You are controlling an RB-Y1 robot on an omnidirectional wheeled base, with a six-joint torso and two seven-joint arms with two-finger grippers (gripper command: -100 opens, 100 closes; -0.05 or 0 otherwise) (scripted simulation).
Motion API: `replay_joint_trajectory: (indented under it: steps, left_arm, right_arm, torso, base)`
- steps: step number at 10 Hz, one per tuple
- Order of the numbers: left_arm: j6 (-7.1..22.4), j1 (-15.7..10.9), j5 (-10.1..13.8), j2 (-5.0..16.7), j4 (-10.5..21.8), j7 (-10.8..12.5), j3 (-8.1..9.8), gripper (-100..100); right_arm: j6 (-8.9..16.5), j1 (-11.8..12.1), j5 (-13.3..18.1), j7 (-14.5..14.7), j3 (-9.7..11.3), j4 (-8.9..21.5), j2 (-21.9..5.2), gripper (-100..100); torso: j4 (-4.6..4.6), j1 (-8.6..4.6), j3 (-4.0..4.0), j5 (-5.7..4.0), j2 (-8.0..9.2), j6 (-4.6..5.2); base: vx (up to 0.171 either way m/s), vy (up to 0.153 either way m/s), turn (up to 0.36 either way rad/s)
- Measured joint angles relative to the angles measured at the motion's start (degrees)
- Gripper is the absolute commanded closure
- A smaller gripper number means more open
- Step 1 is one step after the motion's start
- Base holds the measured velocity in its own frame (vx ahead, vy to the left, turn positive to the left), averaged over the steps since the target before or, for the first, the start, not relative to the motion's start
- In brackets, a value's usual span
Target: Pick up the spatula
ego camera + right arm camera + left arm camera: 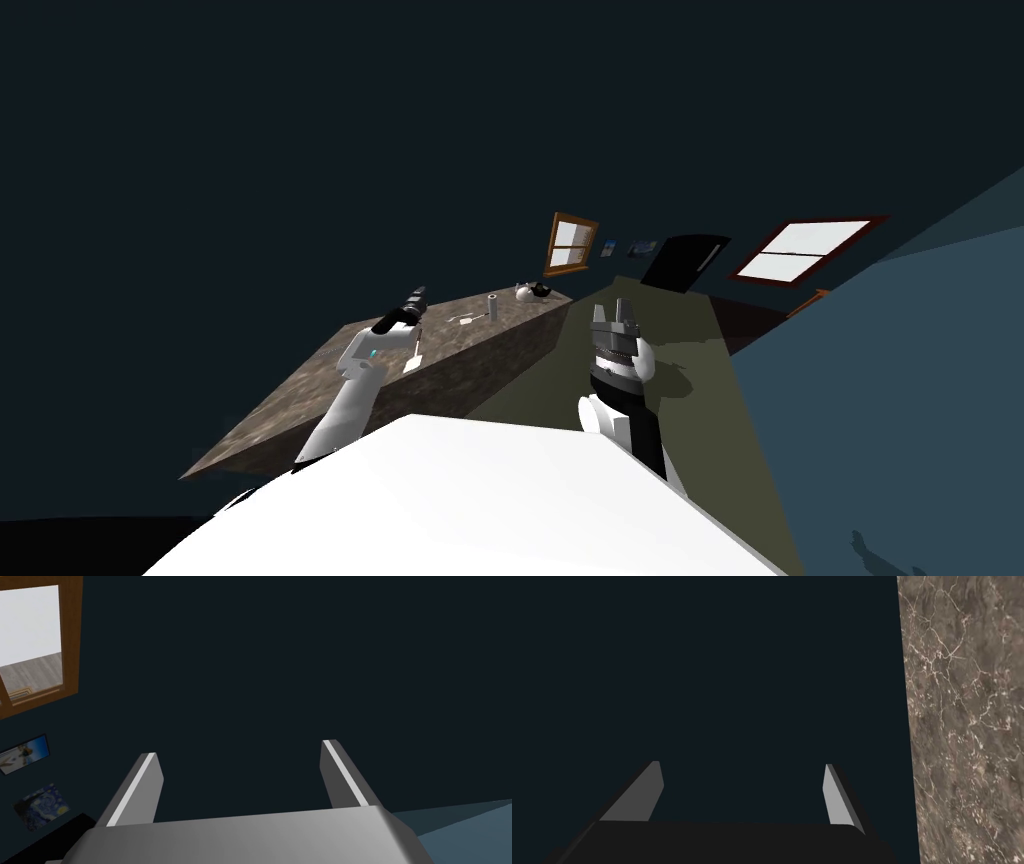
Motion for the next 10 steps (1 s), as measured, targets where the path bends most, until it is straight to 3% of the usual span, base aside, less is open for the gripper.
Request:
replay_joint_trajectory:
  steps: [2,10]
  left_arm:
    - [3.30,-2.76,0.72,1.26,3.40,0.61,1.46,-100]
    - [14.78,-8.18,2.06,3.44,10.38,2.15,4.92,-100]
  right_arm:
    - [0.00,0.00,0.00,0.00,0.00,0.00,0.00,0]
    - [0.00,0.01,0.00,0.00,0.00,0.00,0.00,0]
  torso:
    - [-0.01,-0.03,-0.03,-0.01,-0.05,0.00]
    - [-0.01,0.03,-0.02,0.01,-0.02,-0.04]
  base:
    - [0.021,-0.033,-0.061]
    - [0.018,-0.022,-0.045]
